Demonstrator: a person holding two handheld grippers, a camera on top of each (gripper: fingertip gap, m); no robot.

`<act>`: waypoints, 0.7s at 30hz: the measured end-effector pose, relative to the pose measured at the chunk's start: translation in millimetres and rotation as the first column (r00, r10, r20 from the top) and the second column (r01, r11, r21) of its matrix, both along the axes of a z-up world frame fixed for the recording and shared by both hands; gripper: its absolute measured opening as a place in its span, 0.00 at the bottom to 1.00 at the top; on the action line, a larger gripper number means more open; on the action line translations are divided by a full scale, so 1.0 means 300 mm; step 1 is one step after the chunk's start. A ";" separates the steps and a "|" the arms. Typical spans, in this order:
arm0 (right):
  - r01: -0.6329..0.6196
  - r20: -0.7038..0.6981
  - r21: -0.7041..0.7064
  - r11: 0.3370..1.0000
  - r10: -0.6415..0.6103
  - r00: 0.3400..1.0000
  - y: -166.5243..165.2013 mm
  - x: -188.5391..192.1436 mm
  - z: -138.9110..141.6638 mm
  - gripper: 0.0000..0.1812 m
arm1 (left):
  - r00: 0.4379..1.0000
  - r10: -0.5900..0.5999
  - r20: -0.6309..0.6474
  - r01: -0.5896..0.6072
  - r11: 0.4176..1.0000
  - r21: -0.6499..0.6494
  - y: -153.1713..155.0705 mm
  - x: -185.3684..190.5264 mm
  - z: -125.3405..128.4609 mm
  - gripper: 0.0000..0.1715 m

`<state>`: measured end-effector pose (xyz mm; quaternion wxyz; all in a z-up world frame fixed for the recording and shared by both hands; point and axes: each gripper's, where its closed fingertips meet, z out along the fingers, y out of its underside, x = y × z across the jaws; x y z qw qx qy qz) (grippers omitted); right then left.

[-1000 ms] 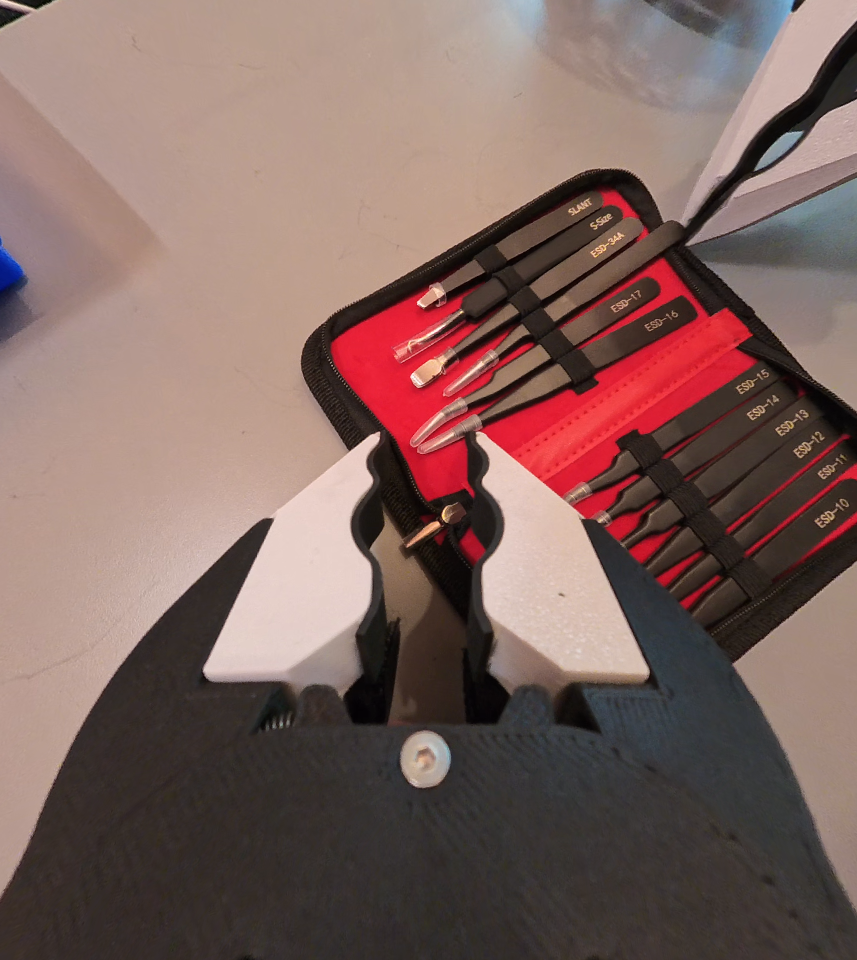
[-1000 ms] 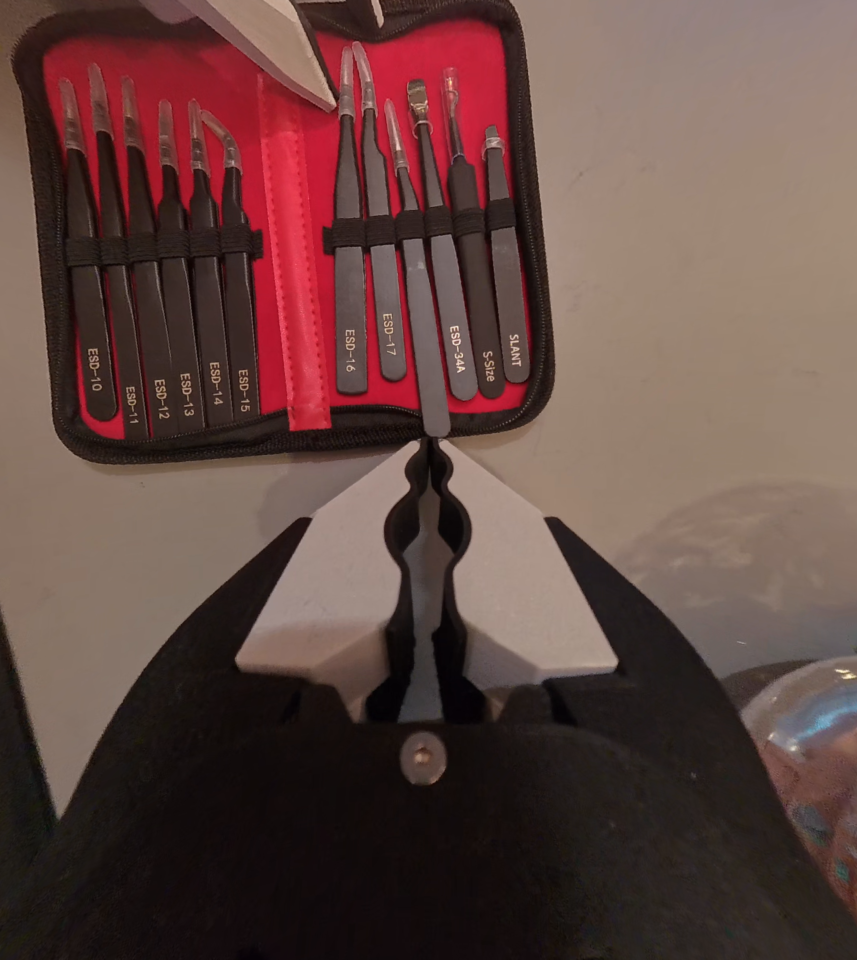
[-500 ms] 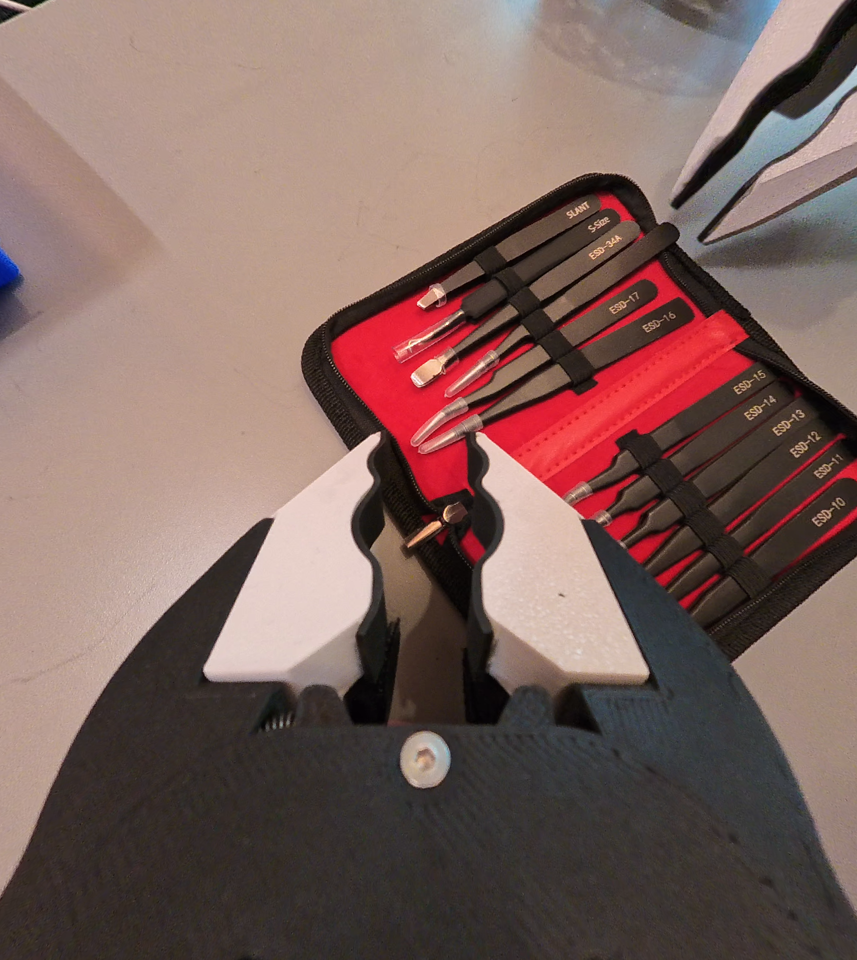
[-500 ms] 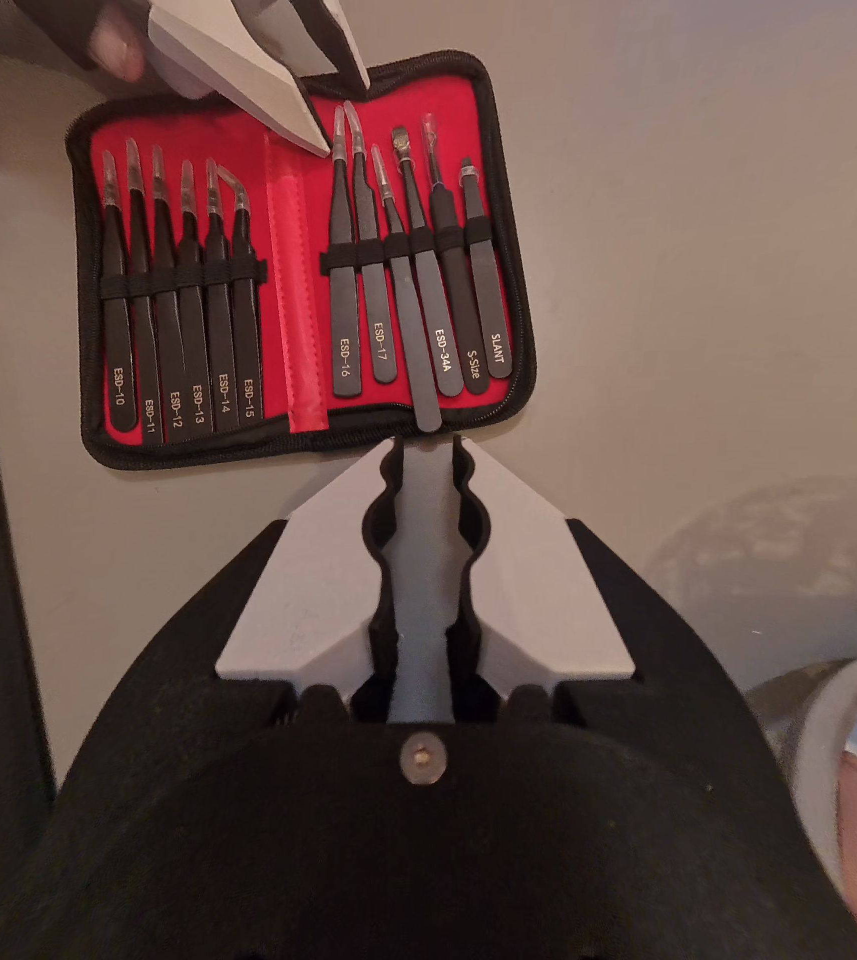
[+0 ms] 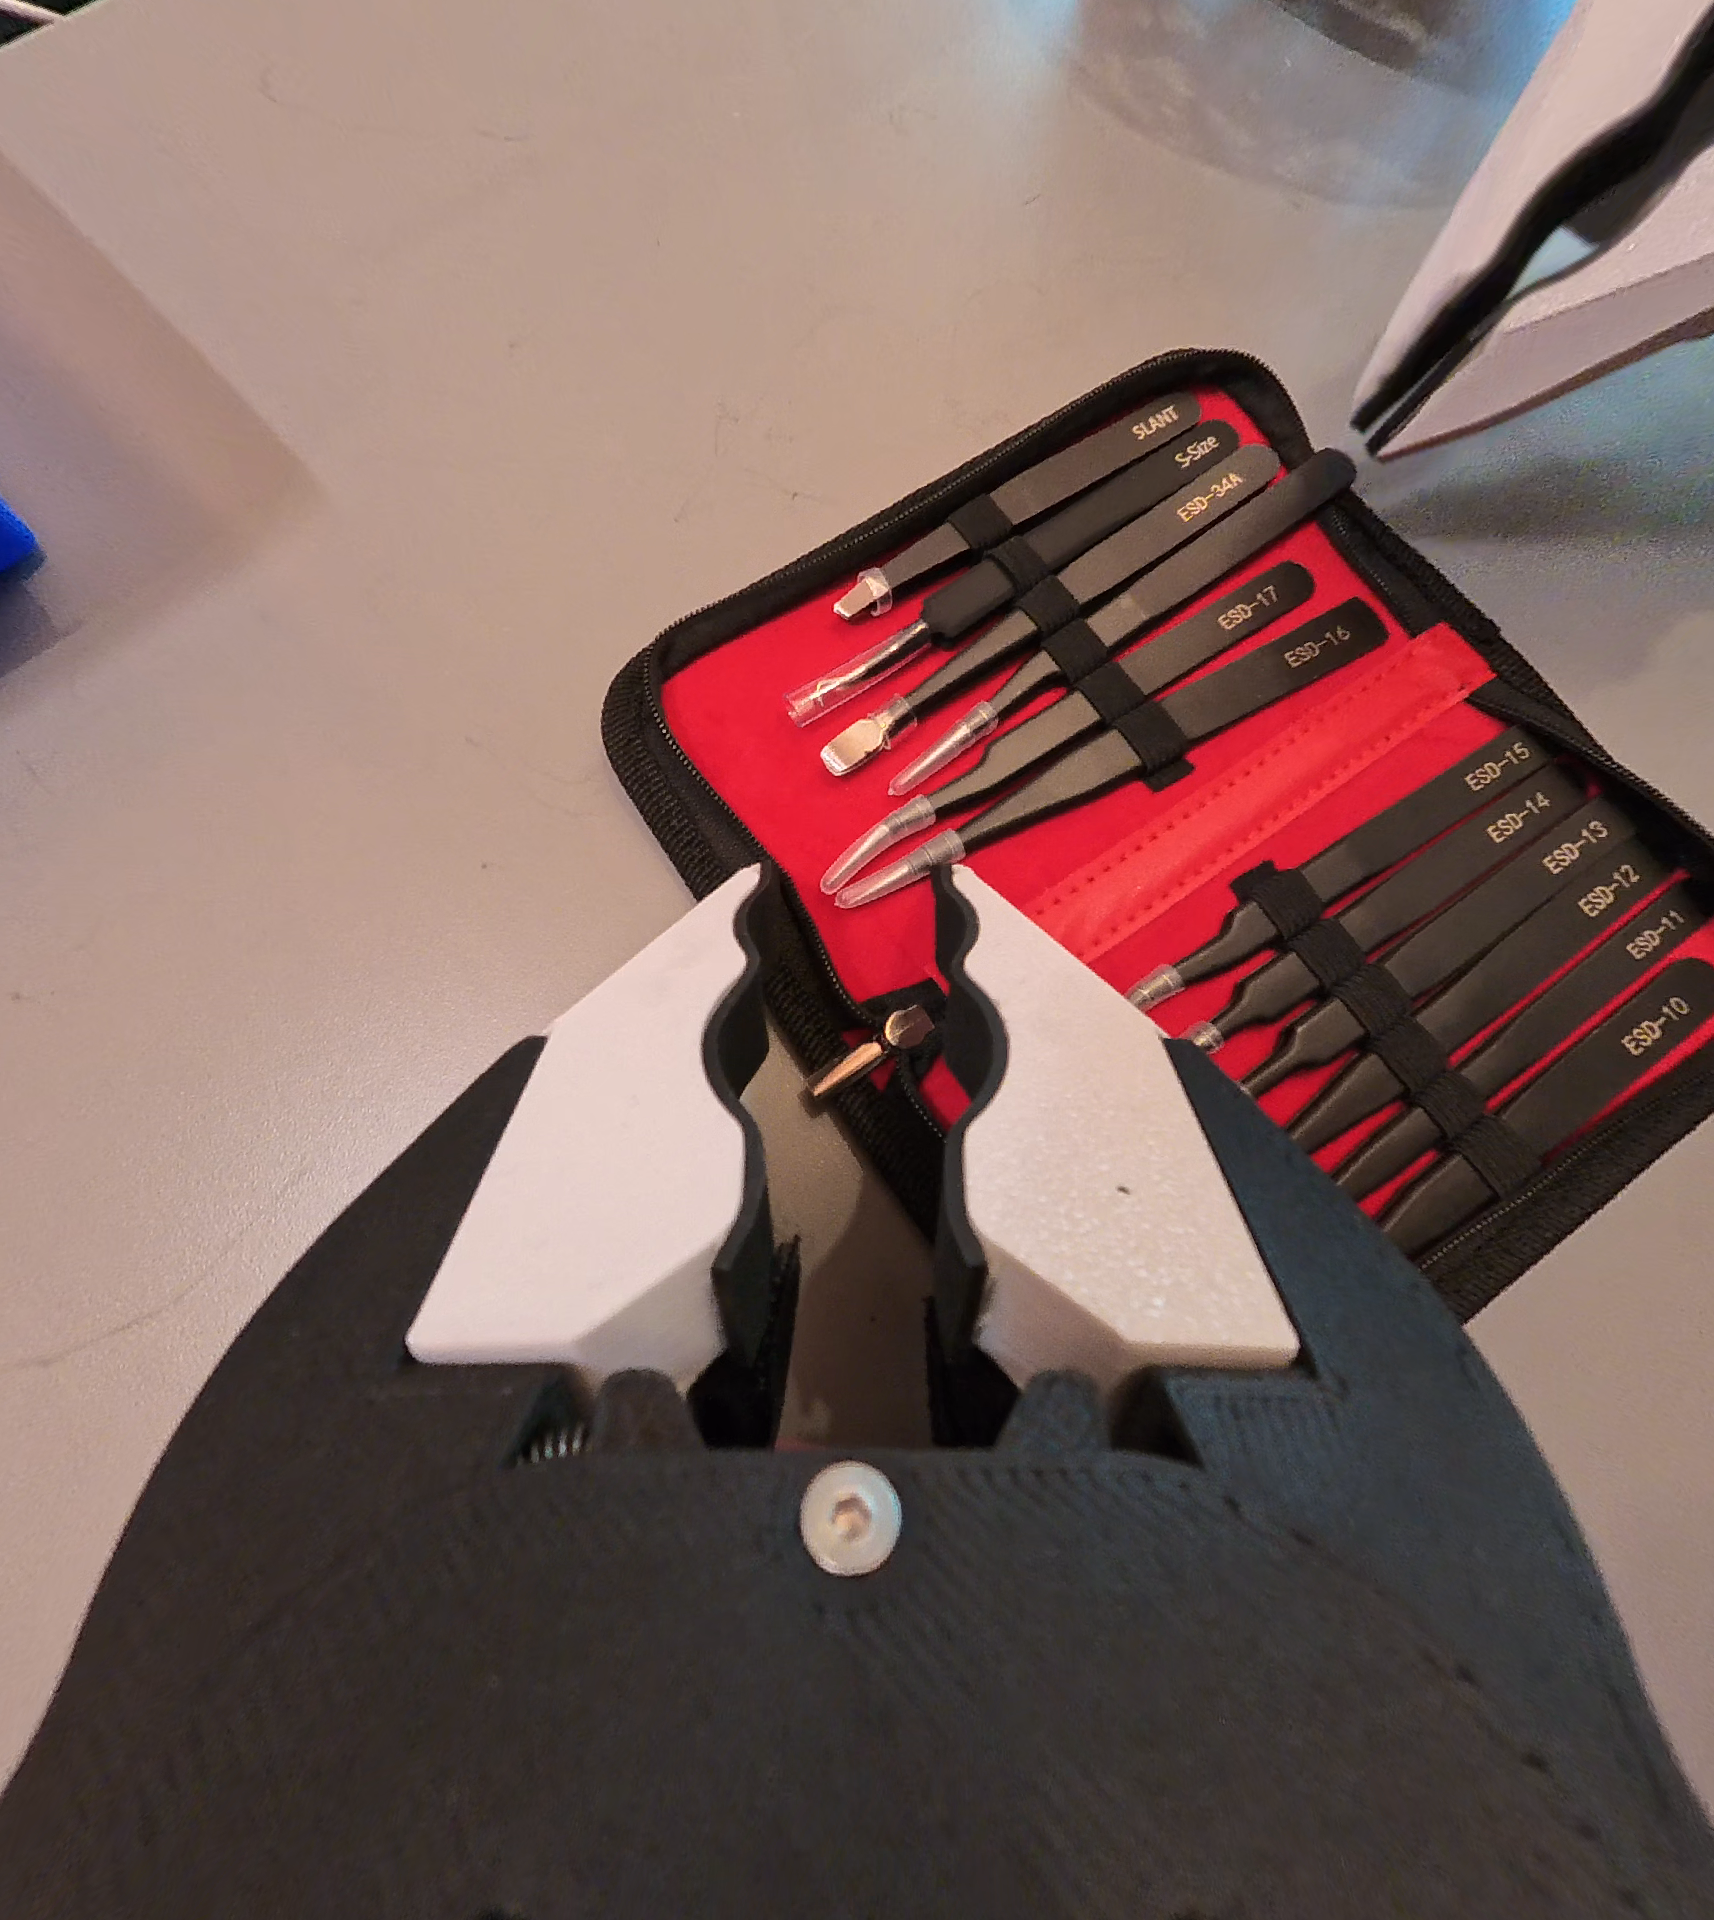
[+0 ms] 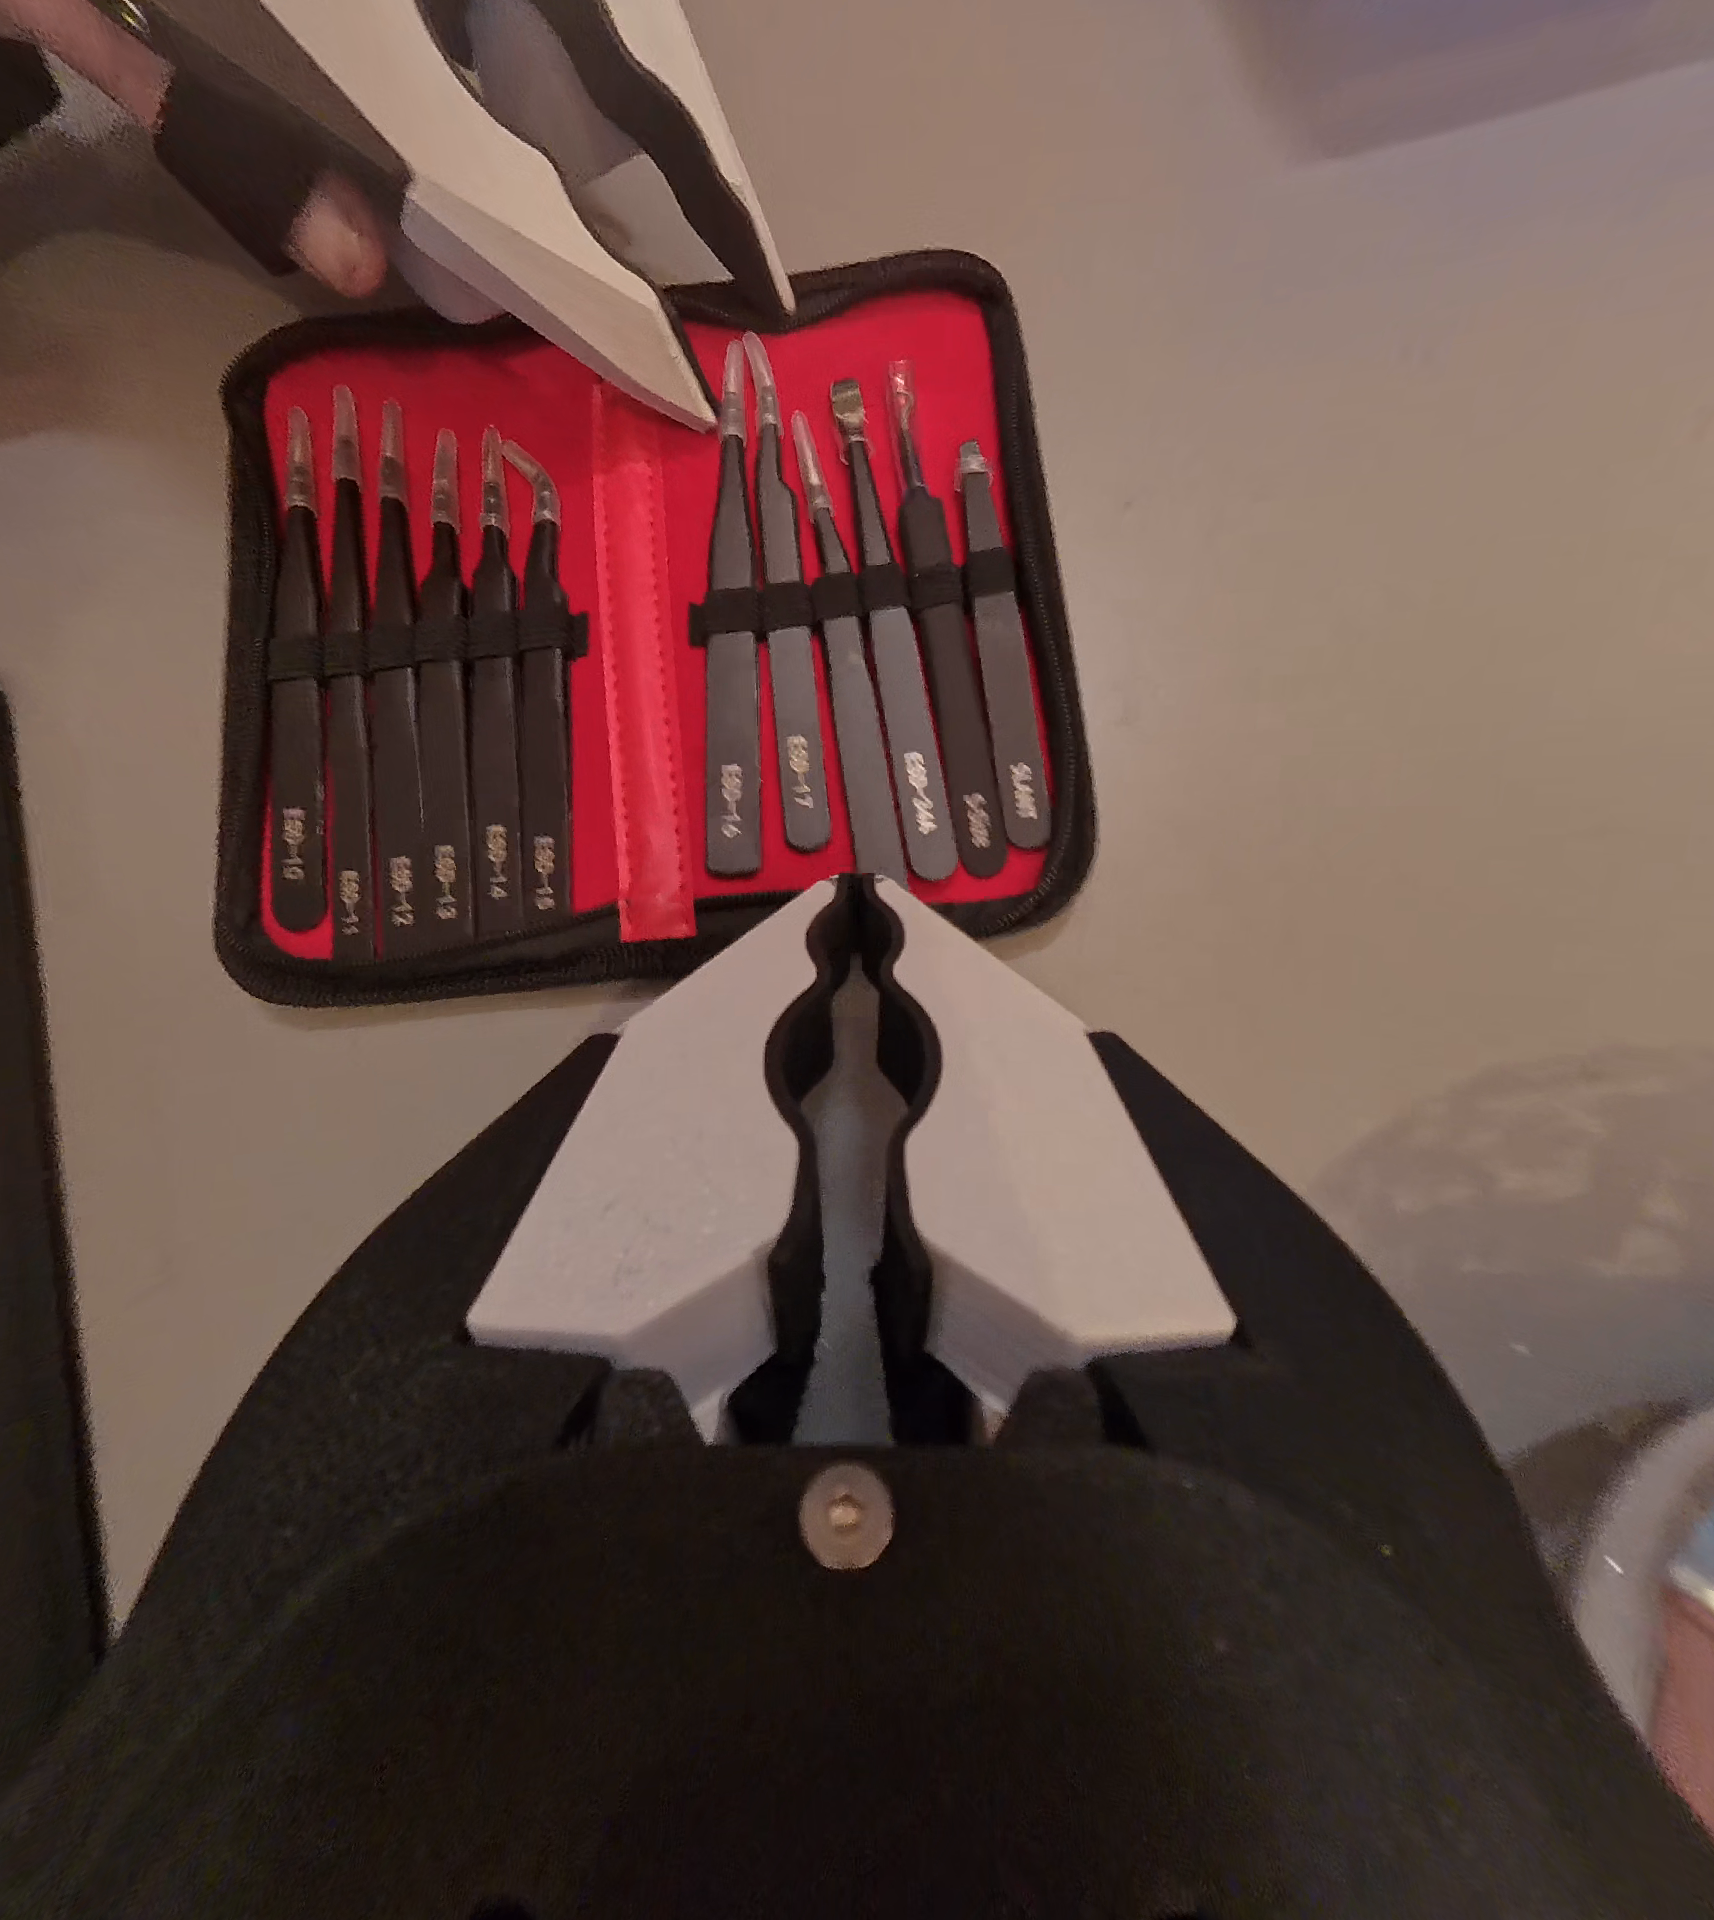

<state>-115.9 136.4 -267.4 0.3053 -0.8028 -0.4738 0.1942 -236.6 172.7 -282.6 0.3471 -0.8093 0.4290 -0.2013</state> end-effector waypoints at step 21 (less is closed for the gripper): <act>0.004 -0.007 -0.002 1.000 -0.004 1.000 -0.014 -0.002 -0.044 0.00 | 1.000 -0.001 -0.002 0.001 1.000 -0.001 0.000 0.000 0.000 0.15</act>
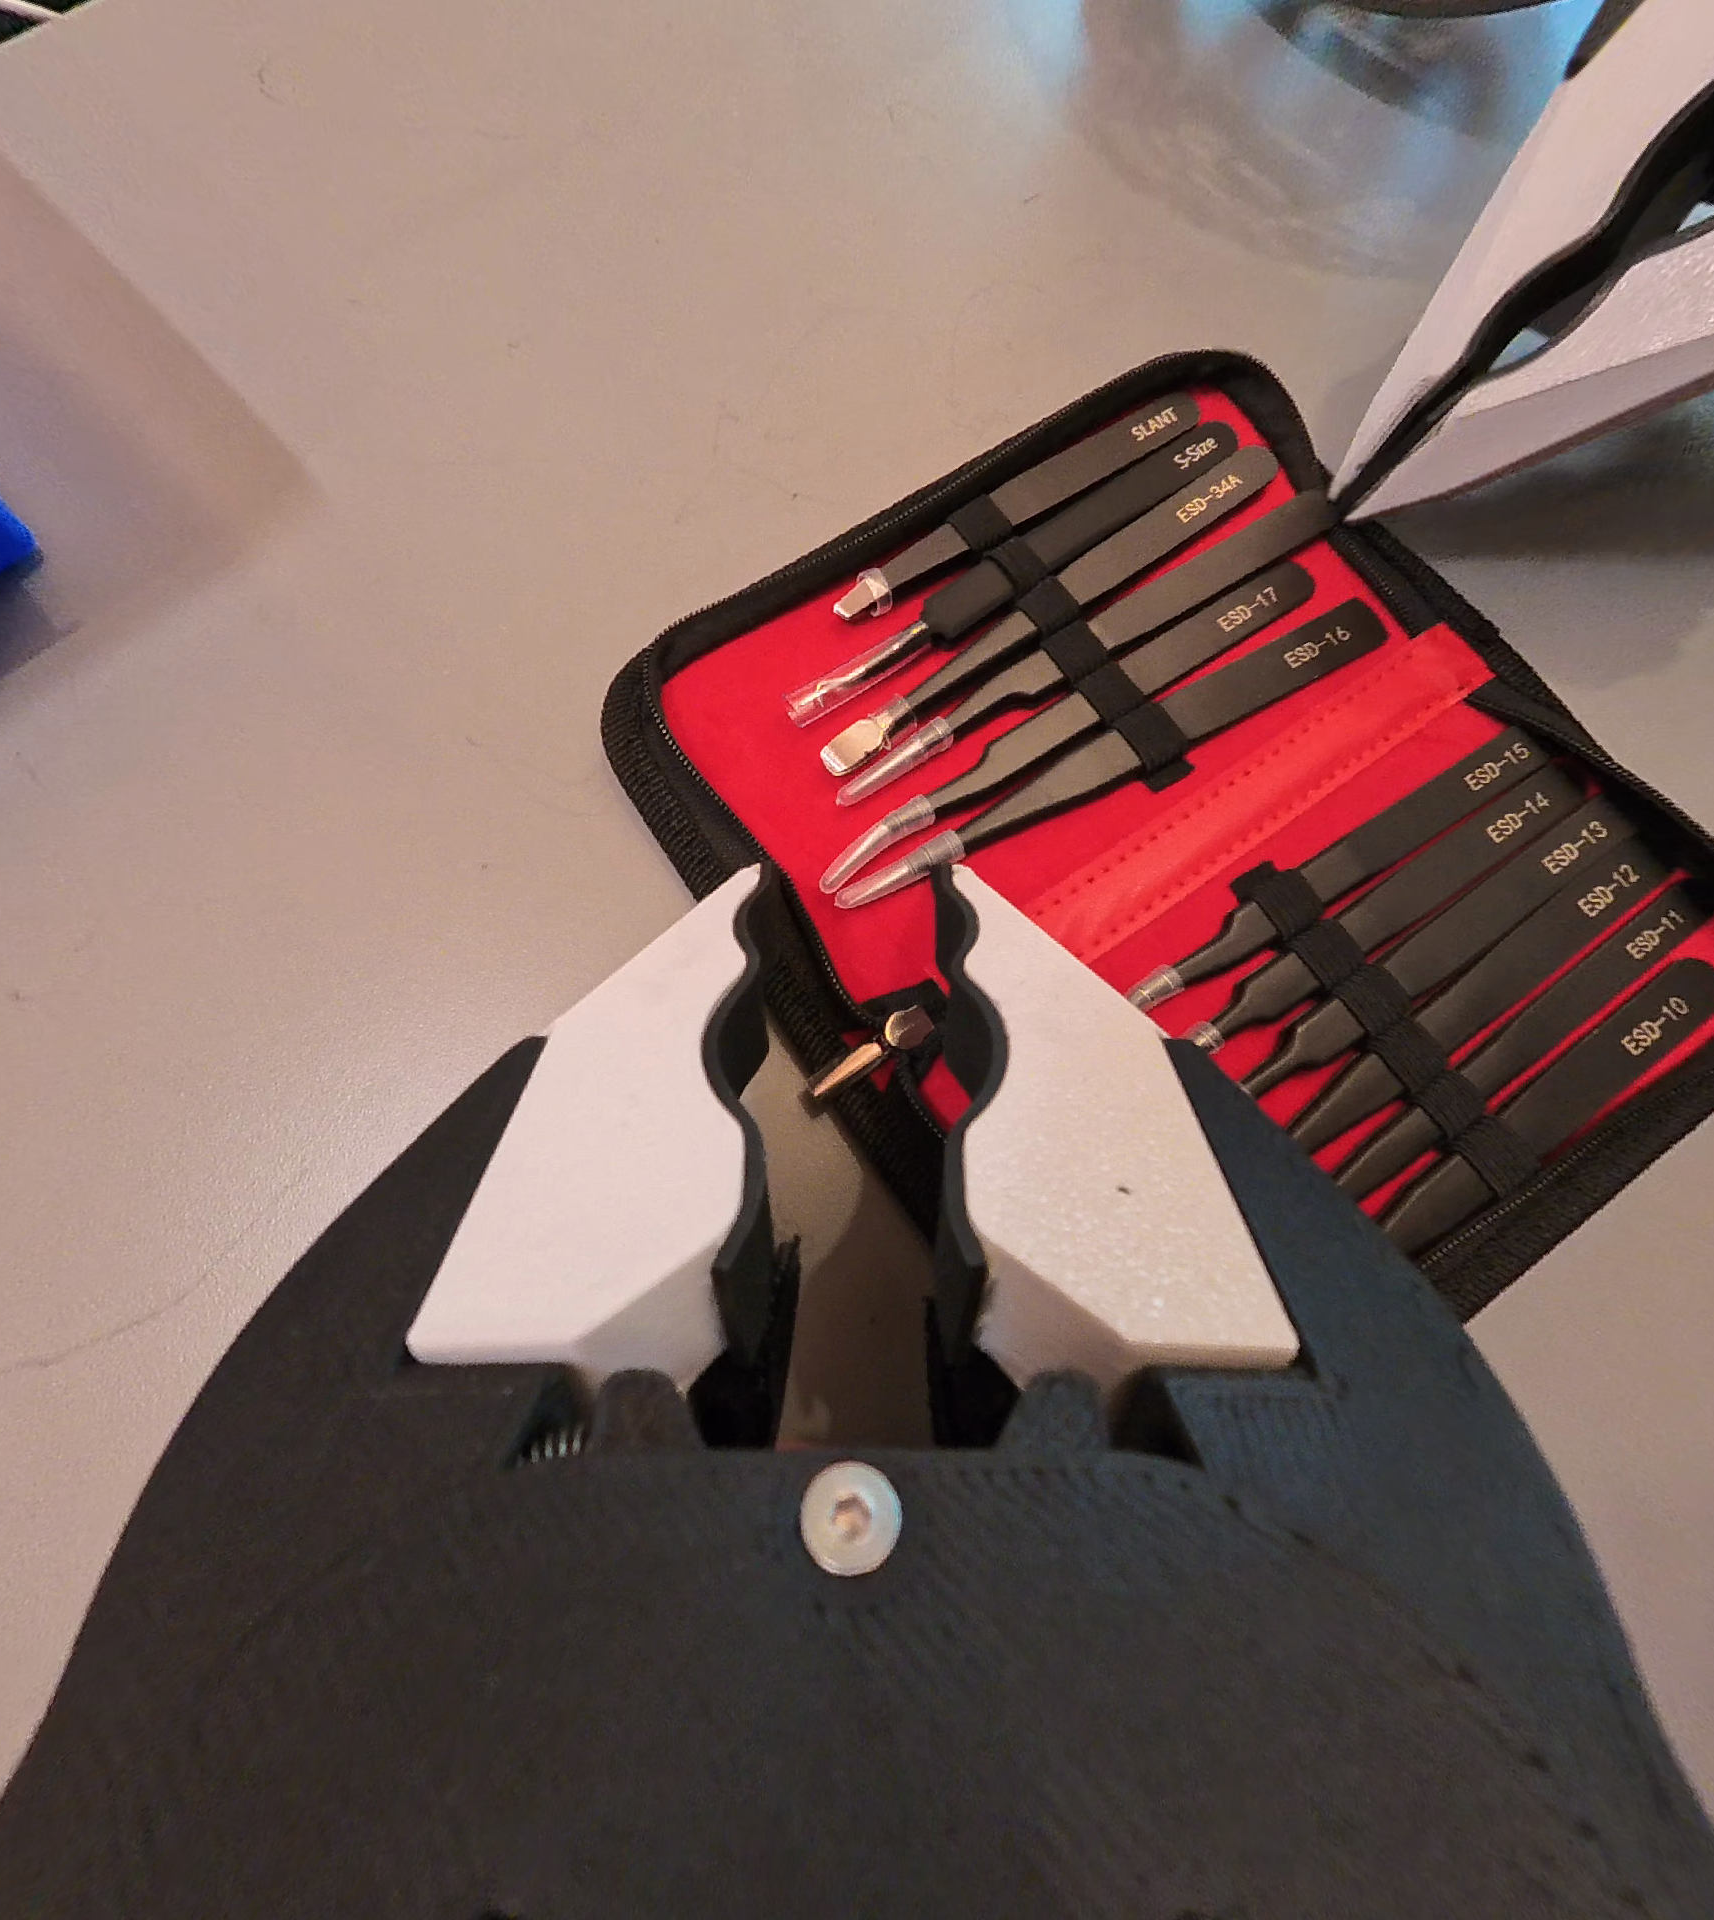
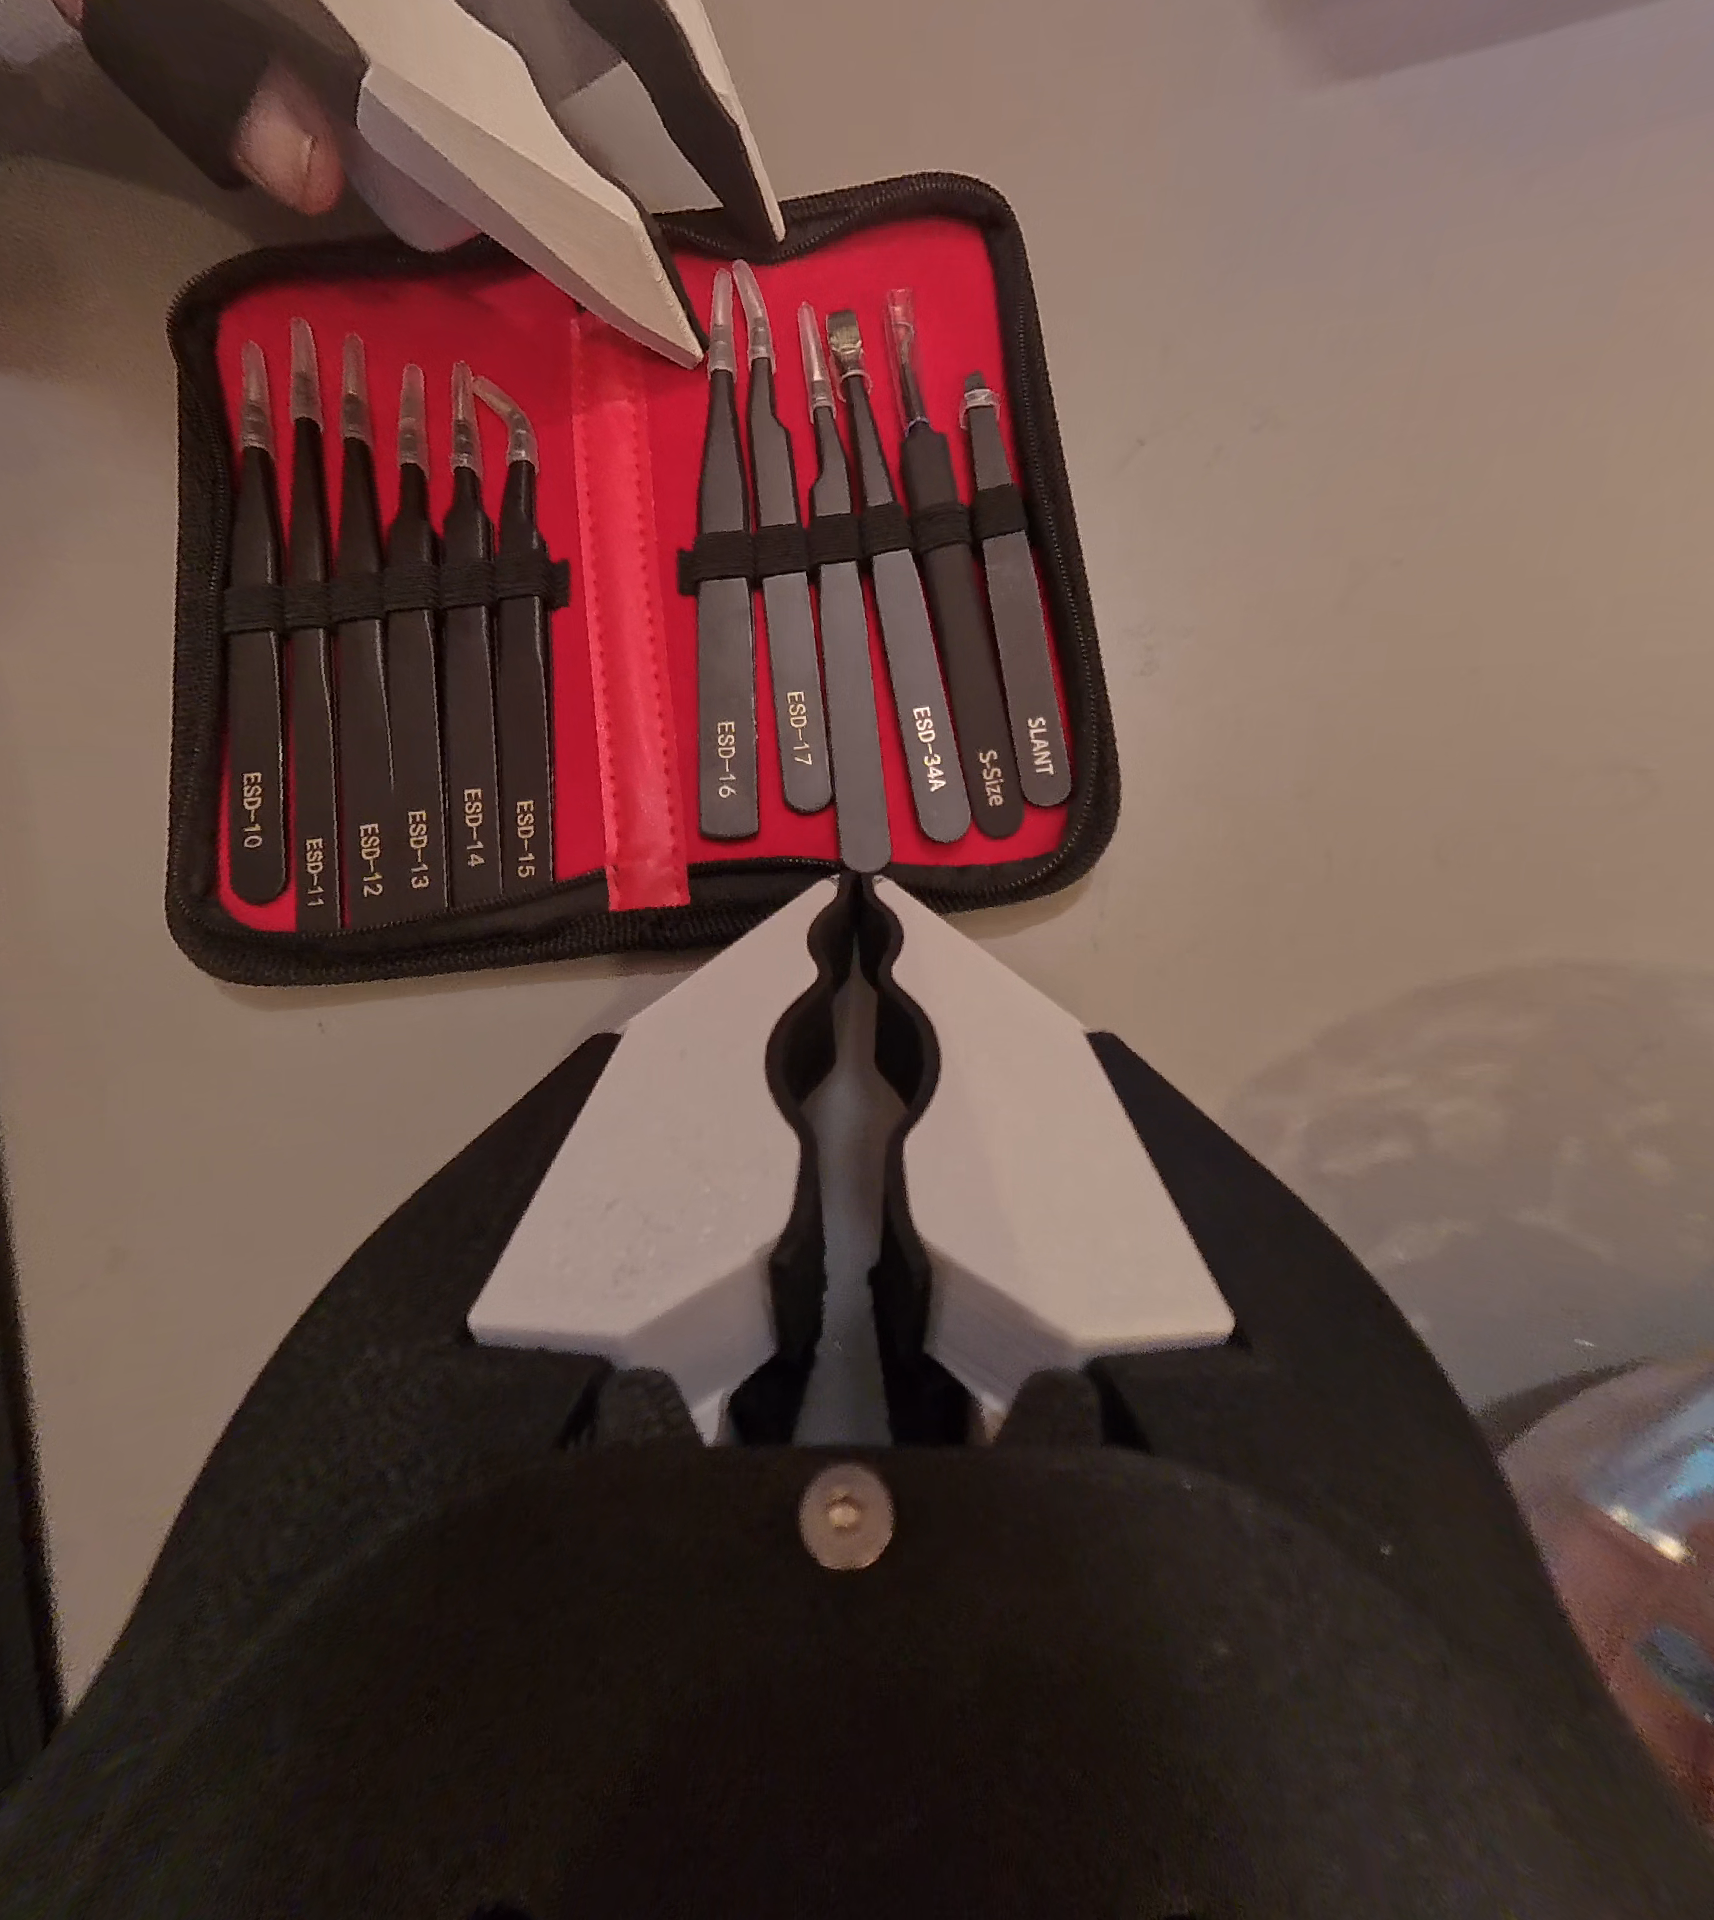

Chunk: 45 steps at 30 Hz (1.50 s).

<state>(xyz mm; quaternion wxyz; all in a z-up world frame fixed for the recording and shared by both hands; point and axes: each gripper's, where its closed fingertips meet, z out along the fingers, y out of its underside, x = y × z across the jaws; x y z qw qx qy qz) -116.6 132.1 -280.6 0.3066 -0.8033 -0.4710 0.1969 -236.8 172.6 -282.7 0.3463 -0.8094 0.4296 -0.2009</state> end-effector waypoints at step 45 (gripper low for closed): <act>-0.102 -0.030 0.024 0.995 0.102 0.994 0.083 -0.047 0.008 0.04 | 0.971 -0.226 -0.075 0.221 0.973 -0.070 0.029 0.072 0.003 0.09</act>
